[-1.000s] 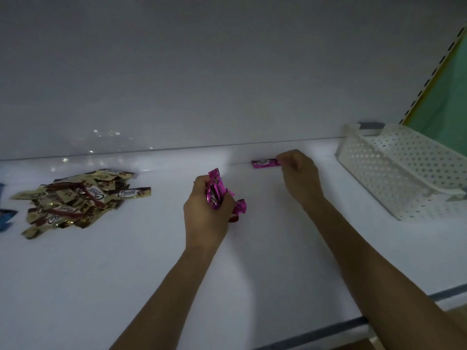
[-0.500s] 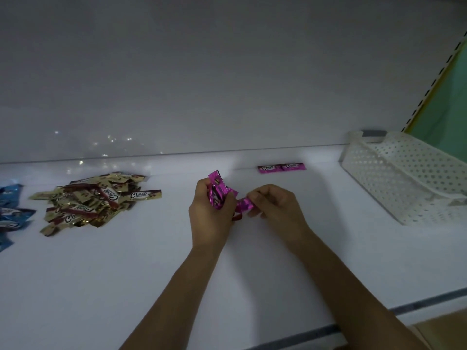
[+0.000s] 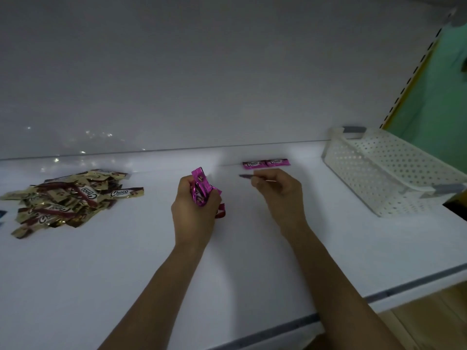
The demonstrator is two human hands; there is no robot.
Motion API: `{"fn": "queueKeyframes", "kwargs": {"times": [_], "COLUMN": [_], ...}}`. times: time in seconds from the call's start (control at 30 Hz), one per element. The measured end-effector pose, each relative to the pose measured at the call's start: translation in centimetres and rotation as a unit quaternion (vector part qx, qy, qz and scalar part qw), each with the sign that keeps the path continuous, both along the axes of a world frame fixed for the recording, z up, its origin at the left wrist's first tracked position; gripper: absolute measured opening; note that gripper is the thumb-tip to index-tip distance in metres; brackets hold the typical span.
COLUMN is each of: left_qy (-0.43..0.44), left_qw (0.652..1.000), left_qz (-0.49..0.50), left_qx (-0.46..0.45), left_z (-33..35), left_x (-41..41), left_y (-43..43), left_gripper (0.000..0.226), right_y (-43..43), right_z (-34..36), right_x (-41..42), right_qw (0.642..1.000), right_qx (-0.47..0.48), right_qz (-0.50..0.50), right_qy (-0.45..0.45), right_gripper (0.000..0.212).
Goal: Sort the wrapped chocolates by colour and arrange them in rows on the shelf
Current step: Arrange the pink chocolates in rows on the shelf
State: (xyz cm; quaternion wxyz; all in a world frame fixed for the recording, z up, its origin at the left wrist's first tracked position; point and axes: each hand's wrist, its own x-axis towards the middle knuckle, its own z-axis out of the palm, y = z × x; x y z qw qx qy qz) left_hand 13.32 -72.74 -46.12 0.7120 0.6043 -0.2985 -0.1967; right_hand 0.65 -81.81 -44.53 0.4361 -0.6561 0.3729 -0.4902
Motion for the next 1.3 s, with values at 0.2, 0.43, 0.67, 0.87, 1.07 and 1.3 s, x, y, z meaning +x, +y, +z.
{"fn": "queueKeyframes", "kwargs": {"times": [0.2,0.43,0.67,0.87,1.07,1.3], "left_qy": [-0.006,0.000,-0.001,-0.001,0.005,-0.012], "left_qw": [1.000,1.000,1.000,1.000,1.000,1.000], "left_qz": [-0.004,-0.008,-0.015,-0.009,-0.005,0.005], "left_qx": [0.010,0.004,-0.002,0.002,-0.004,0.001], "left_z": [-0.2,-0.1,0.1,0.1,0.3,0.1], "left_x": [0.1,0.1,-0.2,-0.1,-0.2,-0.1], "left_y": [0.0,0.1,0.3,0.4,0.4,0.3], "left_gripper": [0.025,0.028,0.025,0.024,0.024,0.027], "right_y": [-0.1,-0.9,-0.9,-0.8,-0.6,-1.4], "right_z": [-0.7,-1.6,-1.8,-1.7,-1.9,-1.6], "right_x": [-0.2,-0.6,-0.5,-0.7,-0.4,-1.1], "right_qw": [0.986,0.918,0.900,0.943,0.893,0.920], "right_qx": [-0.054,-0.156,-0.183,-0.182,-0.201,-0.204], "right_qz": [-0.033,0.001,-0.050,0.040,0.052,0.013], "right_qy": [0.156,0.364,0.393,0.277,0.399,0.335], "right_gripper": [0.031,0.011,0.026,0.013,0.025,0.022]}}
